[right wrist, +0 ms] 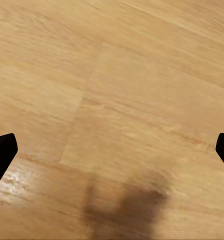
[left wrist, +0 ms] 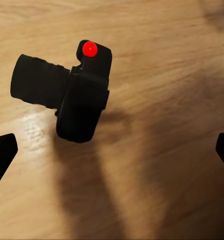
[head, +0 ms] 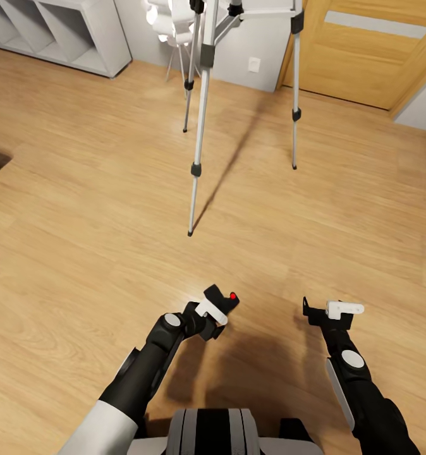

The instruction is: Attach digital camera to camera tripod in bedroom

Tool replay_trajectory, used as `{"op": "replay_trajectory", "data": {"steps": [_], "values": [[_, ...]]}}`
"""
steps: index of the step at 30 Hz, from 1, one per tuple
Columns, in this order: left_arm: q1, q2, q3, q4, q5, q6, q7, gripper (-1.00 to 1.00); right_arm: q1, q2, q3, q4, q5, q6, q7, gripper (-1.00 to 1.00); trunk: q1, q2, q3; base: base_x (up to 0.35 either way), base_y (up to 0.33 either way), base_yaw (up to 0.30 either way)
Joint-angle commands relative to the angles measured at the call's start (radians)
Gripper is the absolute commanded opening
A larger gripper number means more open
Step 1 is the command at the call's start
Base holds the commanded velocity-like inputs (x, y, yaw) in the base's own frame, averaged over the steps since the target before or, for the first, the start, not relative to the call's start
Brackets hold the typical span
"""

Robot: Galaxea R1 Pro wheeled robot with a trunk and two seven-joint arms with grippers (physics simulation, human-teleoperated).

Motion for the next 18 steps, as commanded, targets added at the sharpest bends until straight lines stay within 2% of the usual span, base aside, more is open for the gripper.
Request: {"op": "replay_trajectory", "data": {"steps": [1, 18], "values": [[0.000, 0.000, 0.000, -0.001, -0.011, 0.002, -0.008, 1.00, 0.000, 0.000, 0.001, -0.001, 0.006, 0.005, -0.004, 1.00, 0.004, -0.007, -0.004, 0.000, 0.000, 0.000], [0.000, 0.000, -0.001, -0.003, -0.011, 0.003, -0.008, 1.00, 0.000, 0.000, 0.001, -0.002, 0.006, 0.005, -0.004, 1.00, 0.069, -0.126, -0.057, 0.000, 0.000, 0.000]]}}
